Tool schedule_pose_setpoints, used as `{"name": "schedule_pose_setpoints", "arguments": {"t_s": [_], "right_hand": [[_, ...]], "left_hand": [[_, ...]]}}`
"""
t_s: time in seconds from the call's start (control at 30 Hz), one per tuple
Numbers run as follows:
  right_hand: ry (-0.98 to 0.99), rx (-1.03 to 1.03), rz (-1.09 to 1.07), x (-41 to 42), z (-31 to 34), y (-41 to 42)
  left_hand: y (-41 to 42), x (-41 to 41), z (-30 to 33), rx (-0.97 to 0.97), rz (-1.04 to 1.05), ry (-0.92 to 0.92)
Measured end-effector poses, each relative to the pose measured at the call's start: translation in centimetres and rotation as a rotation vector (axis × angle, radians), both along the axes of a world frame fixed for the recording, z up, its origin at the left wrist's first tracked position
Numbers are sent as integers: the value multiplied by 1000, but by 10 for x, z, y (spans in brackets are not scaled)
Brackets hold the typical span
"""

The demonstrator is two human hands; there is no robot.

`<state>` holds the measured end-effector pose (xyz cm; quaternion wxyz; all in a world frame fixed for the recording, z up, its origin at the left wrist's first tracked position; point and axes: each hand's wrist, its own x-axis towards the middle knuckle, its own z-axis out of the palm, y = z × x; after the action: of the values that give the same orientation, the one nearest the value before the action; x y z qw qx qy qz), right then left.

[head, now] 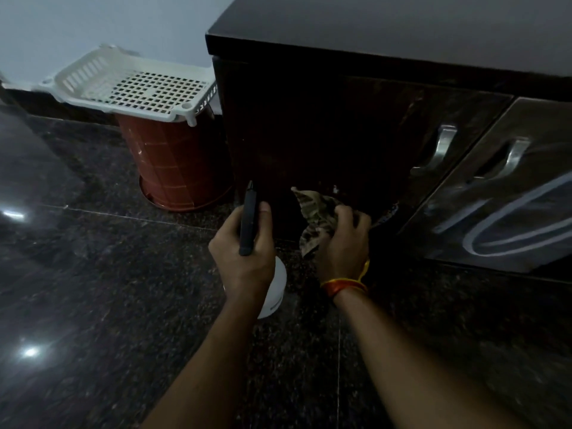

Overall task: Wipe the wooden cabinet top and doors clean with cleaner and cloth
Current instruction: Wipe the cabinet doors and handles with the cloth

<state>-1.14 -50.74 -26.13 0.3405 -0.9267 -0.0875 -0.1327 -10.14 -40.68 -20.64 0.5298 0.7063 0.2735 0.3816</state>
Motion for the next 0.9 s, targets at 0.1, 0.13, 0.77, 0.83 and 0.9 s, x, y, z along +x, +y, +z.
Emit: {"name": "schedule_pose_setpoints", "arguments": {"t_s": [0.1, 0.13, 0.77, 0.83, 0.9], "right_hand": [[-1, 150, -27, -2, 5, 4], [-41, 182, -11, -1, 9, 5], [-326, 266, 30, 11, 48, 15], [-312, 234, 53, 8, 41, 12], [-240, 189, 60, 3, 28, 8]], "left_hand": [[-4, 2, 2, 10, 6, 2], [-5, 2, 2, 7, 8, -1], [-2, -4, -5, 1, -10, -24], [0, -6, -5, 5, -11, -35], [4, -8, -4, 13, -15, -45]]}}
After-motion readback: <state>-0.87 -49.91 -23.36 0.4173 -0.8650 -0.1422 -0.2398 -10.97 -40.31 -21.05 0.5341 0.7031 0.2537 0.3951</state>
